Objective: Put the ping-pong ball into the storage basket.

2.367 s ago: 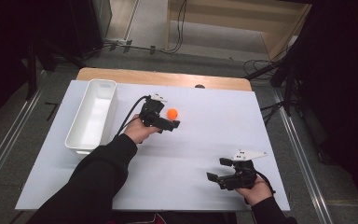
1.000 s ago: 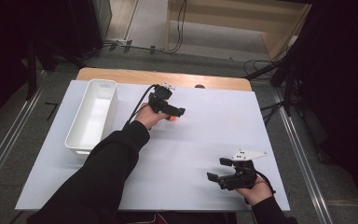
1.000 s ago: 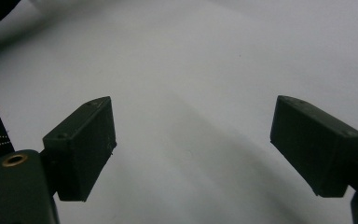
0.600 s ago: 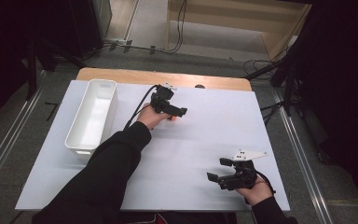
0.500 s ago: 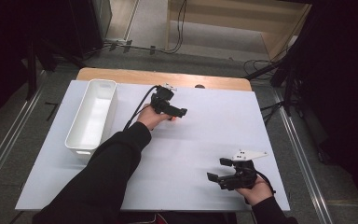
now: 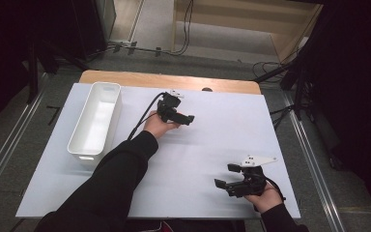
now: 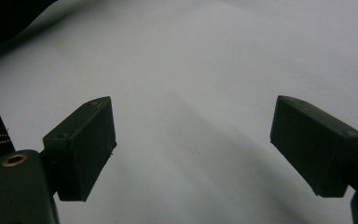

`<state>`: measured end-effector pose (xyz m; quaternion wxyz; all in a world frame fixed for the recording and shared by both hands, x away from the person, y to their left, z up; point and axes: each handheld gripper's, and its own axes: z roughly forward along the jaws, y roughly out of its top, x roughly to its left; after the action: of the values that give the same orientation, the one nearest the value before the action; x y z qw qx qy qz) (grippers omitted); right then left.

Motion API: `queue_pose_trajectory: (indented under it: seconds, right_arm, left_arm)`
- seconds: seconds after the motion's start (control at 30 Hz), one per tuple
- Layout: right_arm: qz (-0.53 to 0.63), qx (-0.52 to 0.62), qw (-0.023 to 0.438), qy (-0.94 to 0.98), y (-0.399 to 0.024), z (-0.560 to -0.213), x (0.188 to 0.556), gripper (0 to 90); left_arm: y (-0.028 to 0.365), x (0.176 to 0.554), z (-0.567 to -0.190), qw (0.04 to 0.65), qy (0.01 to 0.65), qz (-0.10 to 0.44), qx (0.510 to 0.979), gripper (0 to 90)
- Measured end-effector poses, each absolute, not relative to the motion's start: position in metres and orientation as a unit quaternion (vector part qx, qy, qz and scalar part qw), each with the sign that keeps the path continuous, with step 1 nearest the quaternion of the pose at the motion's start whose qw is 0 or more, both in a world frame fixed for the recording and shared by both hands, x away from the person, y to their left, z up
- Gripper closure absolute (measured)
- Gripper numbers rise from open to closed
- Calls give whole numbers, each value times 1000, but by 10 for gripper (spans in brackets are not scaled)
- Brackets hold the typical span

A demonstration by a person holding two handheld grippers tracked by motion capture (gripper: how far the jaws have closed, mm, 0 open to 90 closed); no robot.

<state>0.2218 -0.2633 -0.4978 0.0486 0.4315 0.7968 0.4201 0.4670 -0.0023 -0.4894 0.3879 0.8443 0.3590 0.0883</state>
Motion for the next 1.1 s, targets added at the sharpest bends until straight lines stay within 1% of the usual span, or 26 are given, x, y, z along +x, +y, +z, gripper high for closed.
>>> queue_pose_trajectory:
  seconds: [0.4,0.47,0.73,0.83,0.97,1.1]
  right_arm:
    - [418,429,50,799,-263,-498,222,129]
    - [419,428,48,799,-262,-498,222,129]
    - [417,431,47,799,-262,-498,222,129]
    - [416,429,48,800,-261,-498,222,129]
    - [416,429,48,800,-261,-499,222,129]
    - [415,429,49,801,-261,-499,222,129]
  left_arm:
    - [-3,465,-506,375,362,97,848,5]
    - [-2,464,-515,360,355,105,856,5]
    - [-5,461,-516,354,352,126,857,14]
    - [-5,461,-516,350,350,132,859,29]
    - [-9,458,-516,334,348,159,862,60]
    - [-8,458,-516,336,350,158,860,71]
